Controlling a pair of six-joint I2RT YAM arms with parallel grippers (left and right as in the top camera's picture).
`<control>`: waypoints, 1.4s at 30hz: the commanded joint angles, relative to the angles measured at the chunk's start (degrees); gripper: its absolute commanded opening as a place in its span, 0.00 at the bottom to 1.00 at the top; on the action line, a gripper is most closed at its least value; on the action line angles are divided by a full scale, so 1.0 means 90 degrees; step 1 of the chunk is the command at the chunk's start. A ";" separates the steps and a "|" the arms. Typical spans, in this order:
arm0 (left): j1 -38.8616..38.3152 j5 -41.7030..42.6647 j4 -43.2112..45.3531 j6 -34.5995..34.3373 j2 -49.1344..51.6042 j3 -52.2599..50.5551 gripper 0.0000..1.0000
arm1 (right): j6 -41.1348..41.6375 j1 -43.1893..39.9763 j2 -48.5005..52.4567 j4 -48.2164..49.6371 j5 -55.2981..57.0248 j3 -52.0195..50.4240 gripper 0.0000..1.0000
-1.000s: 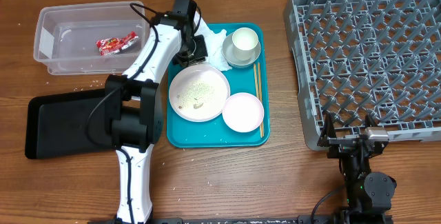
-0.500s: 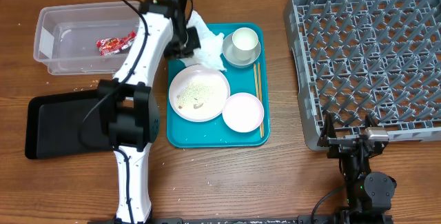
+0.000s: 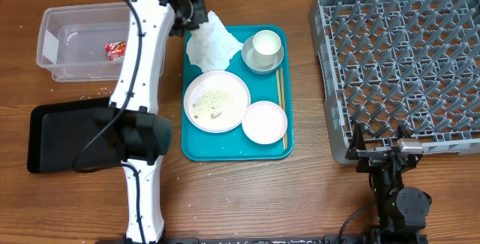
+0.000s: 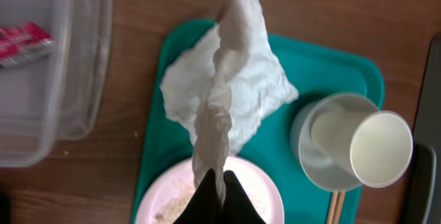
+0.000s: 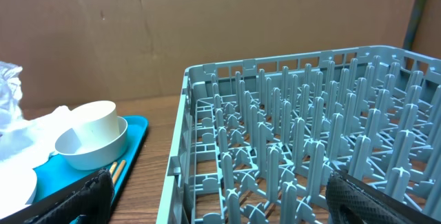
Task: Sort waste into correct bins and load items into the dishwasher
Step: 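Carry the napkin left and release it into the clear bin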
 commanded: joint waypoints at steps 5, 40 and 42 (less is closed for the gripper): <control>0.0998 -0.0253 0.0748 0.0078 -0.0112 0.0245 0.04 | -0.0044 -0.0022 -0.0051 0.0039 -0.0007 -0.0066 1.00; 0.2625 -0.0976 0.0656 -0.1630 0.0109 0.0024 0.90 | -0.0046 -0.0022 -0.0051 0.0039 -0.0007 -0.0066 1.00; 0.2625 -0.0814 0.0668 -0.1528 0.0109 0.0024 0.89 | -0.0046 -0.0022 -0.0051 0.0039 -0.0007 -0.0066 1.00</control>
